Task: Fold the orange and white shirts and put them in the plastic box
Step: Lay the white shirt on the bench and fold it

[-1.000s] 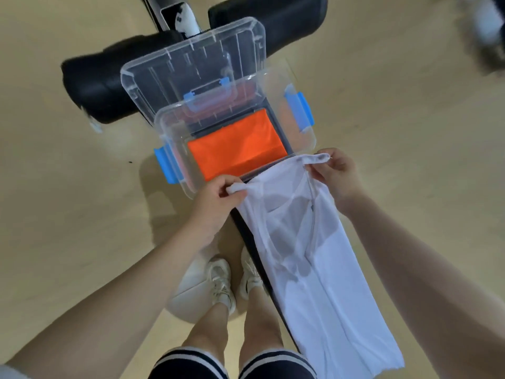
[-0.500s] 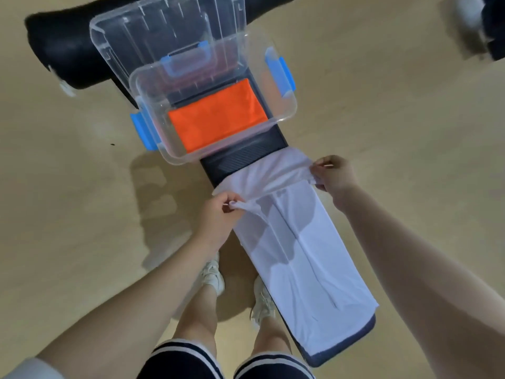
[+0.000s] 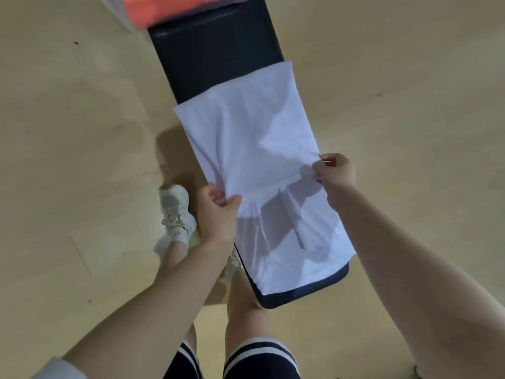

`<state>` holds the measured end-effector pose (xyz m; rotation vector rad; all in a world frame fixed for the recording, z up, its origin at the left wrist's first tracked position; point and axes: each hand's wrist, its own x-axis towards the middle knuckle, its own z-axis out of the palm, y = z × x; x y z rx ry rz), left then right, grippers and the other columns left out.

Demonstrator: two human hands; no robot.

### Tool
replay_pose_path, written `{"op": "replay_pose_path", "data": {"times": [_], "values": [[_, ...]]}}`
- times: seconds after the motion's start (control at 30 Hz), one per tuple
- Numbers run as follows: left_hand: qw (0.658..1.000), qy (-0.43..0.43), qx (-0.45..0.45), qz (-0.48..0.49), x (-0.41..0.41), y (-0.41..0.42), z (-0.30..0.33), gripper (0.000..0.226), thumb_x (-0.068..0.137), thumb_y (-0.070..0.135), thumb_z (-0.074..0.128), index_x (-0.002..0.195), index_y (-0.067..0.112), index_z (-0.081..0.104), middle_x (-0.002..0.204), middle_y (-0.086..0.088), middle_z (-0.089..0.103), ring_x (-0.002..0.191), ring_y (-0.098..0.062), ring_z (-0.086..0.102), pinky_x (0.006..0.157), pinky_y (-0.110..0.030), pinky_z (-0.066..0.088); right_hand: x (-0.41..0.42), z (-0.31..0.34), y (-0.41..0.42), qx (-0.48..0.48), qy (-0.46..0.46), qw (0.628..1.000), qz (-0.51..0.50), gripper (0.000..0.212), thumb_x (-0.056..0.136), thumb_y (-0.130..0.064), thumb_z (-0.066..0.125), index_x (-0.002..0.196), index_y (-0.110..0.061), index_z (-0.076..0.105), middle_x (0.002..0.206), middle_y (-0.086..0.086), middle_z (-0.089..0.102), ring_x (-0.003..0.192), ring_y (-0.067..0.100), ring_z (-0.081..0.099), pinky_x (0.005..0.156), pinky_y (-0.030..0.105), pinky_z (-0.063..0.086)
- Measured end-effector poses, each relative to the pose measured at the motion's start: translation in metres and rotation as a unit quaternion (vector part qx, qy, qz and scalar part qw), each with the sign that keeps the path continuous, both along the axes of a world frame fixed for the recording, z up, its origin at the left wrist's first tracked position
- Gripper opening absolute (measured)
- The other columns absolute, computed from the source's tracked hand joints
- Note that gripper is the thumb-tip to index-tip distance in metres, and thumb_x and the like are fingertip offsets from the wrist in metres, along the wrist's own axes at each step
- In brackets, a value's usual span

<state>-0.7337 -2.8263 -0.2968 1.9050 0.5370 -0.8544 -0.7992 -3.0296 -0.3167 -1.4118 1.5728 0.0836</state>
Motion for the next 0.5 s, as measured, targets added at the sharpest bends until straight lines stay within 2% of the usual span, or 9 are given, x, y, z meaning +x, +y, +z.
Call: {"op": "replay_pose_path", "data": {"times": [0.1, 0.13, 0.17, 0.23, 0.33, 0.4, 0.5], "values": [[0.998, 0.051, 0.006, -0.023, -0.021, 0.001, -0.004, 0.02, 0.082, 0.013, 0.065, 0.1, 0.011, 0.057, 0.081, 0.001, 0.059, 0.071, -0.014, 0.054, 0.066, -0.023, 0.044, -0.022, -0.004, 0.001, 0.004, -0.006, 1.0, -0.002, 0.013, 0.08, -0.003, 0.051, 0.081, -0.015, 0.055, 0.068, -0.003, 0.054, 0.061, 0.015, 0.052, 0.06, 0.029, 0.048], [0.997, 0.064, 0.013, -0.032, -0.027, 0.004, -0.007, 0.018, 0.083, 0.013, 0.064, 0.1, 0.01, 0.058, 0.078, 0.002, 0.059, 0.069, -0.014, 0.054, 0.066, -0.025, 0.045, -0.031, -0.005, 0.002, 0.003, -0.002, 1.0, 0.003, 0.012, 0.08, -0.004, 0.052, 0.083, -0.015, 0.056, 0.07, -0.004, 0.054, 0.065, 0.017, 0.052, 0.064, 0.031, 0.049], [0.996, 0.073, 0.021, -0.039, -0.031, 0.008, -0.009, 0.018, 0.083, 0.013, 0.064, 0.1, 0.008, 0.059, 0.078, 0.001, 0.059, 0.069, -0.015, 0.055, 0.068, -0.028, 0.047, -0.039, -0.005, 0.004, -0.004, 0.007, 1.0, 0.015, 0.011, 0.081, -0.007, 0.054, 0.09, -0.013, 0.057, 0.074, -0.004, 0.055, 0.071, 0.018, 0.053, 0.068, 0.033, 0.048], [0.994, 0.075, 0.044, -0.065, -0.037, 0.014, -0.011, 0.021, 0.082, 0.013, 0.064, 0.101, 0.007, 0.057, 0.088, -0.006, 0.063, 0.077, -0.023, 0.059, 0.077, -0.037, 0.05, -0.055, -0.004, 0.006, -0.039, 0.046, 0.996, 0.065, 0.024, 0.083, -0.016, 0.058, 0.106, -0.011, 0.056, 0.092, 0.001, 0.058, 0.081, 0.018, 0.052, 0.071, 0.031, 0.044], [0.987, 0.036, 0.097, -0.121, -0.044, 0.022, -0.009, 0.027, 0.083, 0.017, 0.063, 0.107, 0.007, 0.054, 0.098, -0.006, 0.06, 0.085, -0.022, 0.056, 0.072, -0.031, 0.043, -0.078, 0.004, 0.012, -0.074, 0.063, 0.987, 0.129, 0.033, 0.084, -0.024, 0.058, 0.114, -0.012, 0.052, 0.119, 0.007, 0.054, 0.088, 0.017, 0.05, 0.076, 0.029, 0.04], [0.985, 0.018, 0.111, -0.13, -0.051, 0.029, -0.003, 0.031, 0.085, 0.02, 0.061, 0.111, 0.006, 0.052, 0.096, -0.001, 0.055, 0.086, -0.019, 0.051, 0.071, -0.028, 0.036, -0.096, 0.011, 0.022, -0.072, 0.062, 0.986, 0.138, 0.03, 0.087, -0.022, 0.054, 0.114, -0.011, 0.05, 0.122, 0.009, 0.052, 0.089, 0.019, 0.05, 0.075, 0.029, 0.039], [0.984, 0.026, 0.11, -0.138, -0.066, 0.039, 0.006, 0.031, 0.086, 0.021, 0.06, 0.112, 0.006, 0.052, 0.089, 0.002, 0.052, 0.087, -0.02, 0.052, 0.07, -0.027, 0.036, -0.127, 0.023, 0.043, -0.063, 0.085, 0.983, 0.147, 0.026, 0.09, -0.014, 0.049, 0.115, -0.007, 0.051, 0.124, 0.012, 0.05, 0.086, 0.019, 0.046, 0.071, 0.027, 0.035]]}}
